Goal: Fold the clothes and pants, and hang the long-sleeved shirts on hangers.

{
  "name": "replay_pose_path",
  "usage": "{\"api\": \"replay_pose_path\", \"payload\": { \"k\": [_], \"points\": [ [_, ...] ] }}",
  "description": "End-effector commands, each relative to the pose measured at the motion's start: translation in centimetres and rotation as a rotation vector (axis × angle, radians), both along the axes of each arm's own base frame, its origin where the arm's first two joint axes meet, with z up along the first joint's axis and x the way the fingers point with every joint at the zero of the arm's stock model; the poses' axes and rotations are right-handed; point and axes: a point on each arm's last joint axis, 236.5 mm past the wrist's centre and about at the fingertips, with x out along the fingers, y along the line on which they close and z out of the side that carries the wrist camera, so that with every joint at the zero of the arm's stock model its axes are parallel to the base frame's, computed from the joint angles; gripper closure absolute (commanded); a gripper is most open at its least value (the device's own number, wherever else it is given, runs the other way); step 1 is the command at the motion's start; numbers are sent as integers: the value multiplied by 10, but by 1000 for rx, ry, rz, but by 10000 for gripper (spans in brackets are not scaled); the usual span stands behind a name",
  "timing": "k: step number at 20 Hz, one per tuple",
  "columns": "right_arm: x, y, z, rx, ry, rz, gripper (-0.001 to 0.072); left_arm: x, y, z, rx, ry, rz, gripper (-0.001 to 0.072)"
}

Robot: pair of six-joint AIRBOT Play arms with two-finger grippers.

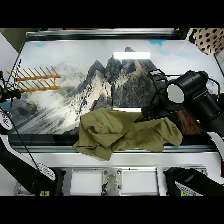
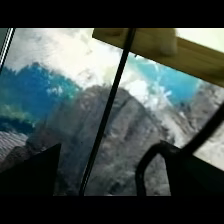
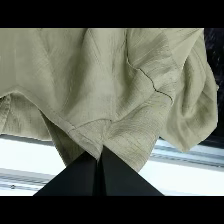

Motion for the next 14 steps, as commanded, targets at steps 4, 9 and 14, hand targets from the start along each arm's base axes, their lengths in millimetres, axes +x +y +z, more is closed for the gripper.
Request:
{"api": "replay_pose_path", "payload": {
  "k": [4, 9, 14],
  "points": [
    [0, 0, 0, -1, 1, 0, 702, 16, 11, -11, 39, -56, -17, -13],
    [0, 0, 0, -1, 1, -1, 702, 20, 11, -10, 43, -69, -22, -13],
    [0, 0, 0, -1, 1, -1, 703, 17, 9, -11, 34, -56, -16, 386]
  ]
}}
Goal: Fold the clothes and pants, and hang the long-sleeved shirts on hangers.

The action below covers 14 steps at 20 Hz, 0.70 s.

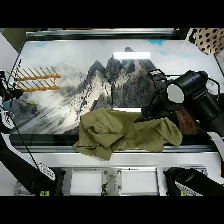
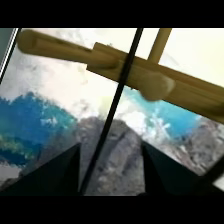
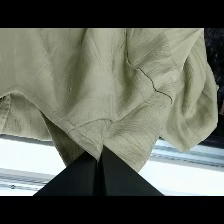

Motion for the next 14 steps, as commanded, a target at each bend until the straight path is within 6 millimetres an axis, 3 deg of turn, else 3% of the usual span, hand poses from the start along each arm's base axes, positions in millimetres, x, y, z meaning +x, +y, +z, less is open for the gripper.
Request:
{"api": "replay_pose_path", "payload": {
  "k": [1, 3, 4, 5, 10, 14],
  "points": [
    [0, 0, 0, 0, 1, 0, 703, -1, -1, 0, -6, 6, 2, 479],
    [0, 0, 0, 0, 1, -1, 702, -2, -2, -1, -9, 8, 3, 606],
    [0, 0, 0, 0, 1, -1, 703, -1, -3, -1, -10, 9, 2, 617],
    [0, 0, 0, 0, 1, -1, 702, -2, -4, -1, -12, 14, 2, 696],
    [0, 0, -1, -1, 2, -1, 703, 1, -13, 8, -9, 22, -11, 696],
    [0, 0, -1, -2, 3, -1, 703, 9, -22, 54, 24, -28, -27, 696]
  ]
}}
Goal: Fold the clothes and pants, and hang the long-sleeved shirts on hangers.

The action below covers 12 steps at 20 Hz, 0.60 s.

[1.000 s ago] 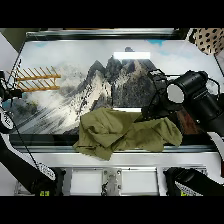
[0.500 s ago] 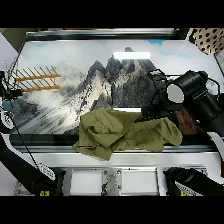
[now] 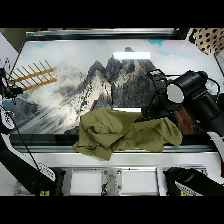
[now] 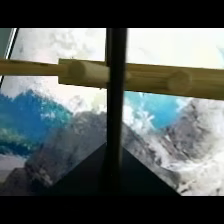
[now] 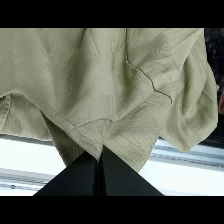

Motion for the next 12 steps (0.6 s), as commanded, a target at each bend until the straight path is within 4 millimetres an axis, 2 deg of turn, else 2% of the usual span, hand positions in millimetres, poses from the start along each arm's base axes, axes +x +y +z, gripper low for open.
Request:
{"api": "replay_pose_path", "payload": {
  "k": [1, 5, 8, 10, 11, 12],
  "points": [
    [0, 0, -1, -1, 2, -1, 703, 8, -9, 44, 33, -48, -18, 697],
    [0, 0, -1, -2, 4, 0, 703, 15, -28, 116, 80, -139, -46, 696],
    [0, 0, -1, -2, 3, 0, 703, 26, -62, 178, 132, -218, -138, 696],
    [0, 0, -1, -2, 4, 0, 703, 31, -102, 216, 172, -226, -264, 696],
    [0, 0, -1, -2, 4, 0, 703, 31, -128, 228, 156, -225, -345, 696],
    [0, 0, -1, -2, 4, -1, 703, 31, -164, 239, 110, -227, -457, 696]
  ]
}}
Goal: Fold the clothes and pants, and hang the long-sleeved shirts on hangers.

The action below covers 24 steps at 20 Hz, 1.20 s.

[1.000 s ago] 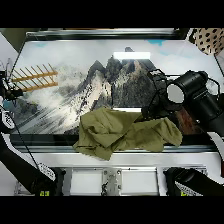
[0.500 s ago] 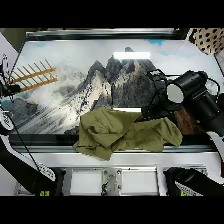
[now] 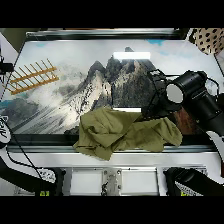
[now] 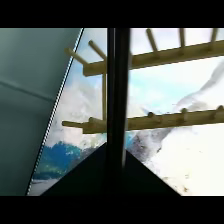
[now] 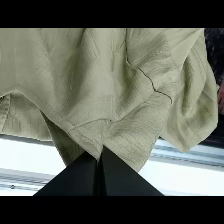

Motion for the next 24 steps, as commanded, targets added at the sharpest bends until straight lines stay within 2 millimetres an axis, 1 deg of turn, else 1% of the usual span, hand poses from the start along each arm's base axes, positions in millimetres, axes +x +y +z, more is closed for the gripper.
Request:
{"api": "replay_pose_path", "payload": {
  "k": [1, 2, 3, 4, 5, 6, 7, 8, 10, 11, 12, 14, 16, 18, 20, 24],
  "points": [
    [0, 0, 0, -1, 1, -1, 702, -3, -107, 46, -48, 14, -351, 696],
    [0, 0, 0, -1, 1, 0, 703, -10, -151, 54, -100, 24, -513, 696],
    [0, 0, 0, -1, 1, 0, 702, -21, -192, 62, -144, 36, -678, 696],
    [0, 0, 0, -1, 1, 0, 702, -39, -233, 69, -180, 54, -858, 696],
    [0, 0, 0, -1, 1, 0, 703, -58, -264, 75, -206, 73, -1007, 696],
    [0, 0, 0, -1, 1, 0, 702, -78, -288, 79, -236, 98, -1128, 696],
    [0, 0, 0, -1, 1, -1, 703, -92, -301, 79, -263, 126, -1179, 696],
    [0, 0, 0, -1, 1, -1, 703, -101, -308, 77, -272, 162, -1206, 696],
    [0, 0, 0, -1, 1, -1, 703, -110, -321, 74, -290, 196, -1239, 695],
    [0, 0, 0, -1, 1, 0, 703, -119, -328, 68, -306, 235, -1265, 696],
    [0, 0, 0, -1, 1, 0, 703, -132, -333, 59, -323, 289, -1308, 696],
    [0, 0, 0, -1, 1, 0, 703, -169, -336, 33, -385, 447, -1417, 698],
    [0, 0, 0, 0, 2, 0, 703, -188, -334, 11, -450, 503, -1410, 698],
    [0, 0, 0, -1, 1, 0, 703, -212, -335, -7, -498, 547, -1418, 698],
    [0, 0, 0, -1, 1, 0, 702, -236, -338, -15, -523, 574, -1432, 698],
    [0, 0, 0, -1, 1, 0, 703, -283, -344, -21, -540, 592, -1443, 698]
  ]
}}
